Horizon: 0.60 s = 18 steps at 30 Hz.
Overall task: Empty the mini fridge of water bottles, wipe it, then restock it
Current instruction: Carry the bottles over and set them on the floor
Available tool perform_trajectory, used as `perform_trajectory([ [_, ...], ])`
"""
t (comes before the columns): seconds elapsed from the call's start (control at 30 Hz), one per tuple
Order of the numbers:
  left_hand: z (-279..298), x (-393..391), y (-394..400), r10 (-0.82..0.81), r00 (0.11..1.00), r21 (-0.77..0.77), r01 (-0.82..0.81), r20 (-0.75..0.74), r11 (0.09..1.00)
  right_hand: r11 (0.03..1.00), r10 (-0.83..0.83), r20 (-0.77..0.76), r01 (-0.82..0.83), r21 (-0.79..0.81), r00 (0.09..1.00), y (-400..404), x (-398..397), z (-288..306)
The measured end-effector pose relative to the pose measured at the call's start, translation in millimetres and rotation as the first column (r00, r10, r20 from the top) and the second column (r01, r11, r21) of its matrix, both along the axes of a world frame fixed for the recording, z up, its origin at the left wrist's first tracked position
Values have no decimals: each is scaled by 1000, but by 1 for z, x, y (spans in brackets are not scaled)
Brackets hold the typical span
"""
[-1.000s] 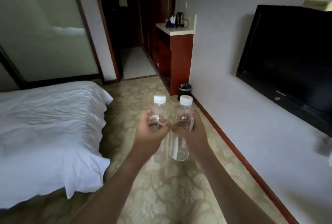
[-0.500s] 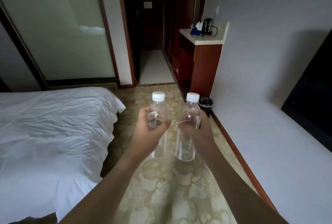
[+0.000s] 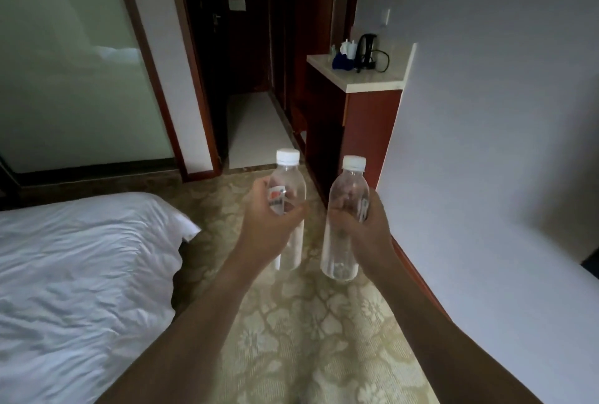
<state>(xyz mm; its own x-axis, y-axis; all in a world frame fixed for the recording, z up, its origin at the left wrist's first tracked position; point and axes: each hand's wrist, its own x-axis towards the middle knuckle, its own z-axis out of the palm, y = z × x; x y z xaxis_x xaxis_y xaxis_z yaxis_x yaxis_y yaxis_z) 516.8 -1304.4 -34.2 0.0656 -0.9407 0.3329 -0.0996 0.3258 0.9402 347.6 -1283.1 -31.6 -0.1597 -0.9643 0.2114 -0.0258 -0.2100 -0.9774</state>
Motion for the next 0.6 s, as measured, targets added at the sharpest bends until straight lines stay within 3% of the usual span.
perform_trajectory([
  [0.37,-22,-53,-262,25,999,14,-26,39,1000,999,-47,-6,47,-23,999,-277,-48,-27],
  [0.6,-3,-76,-434,42,999,12,-43,32,999,996,63,-10,-63,-63,998,-459,-75,-5],
])
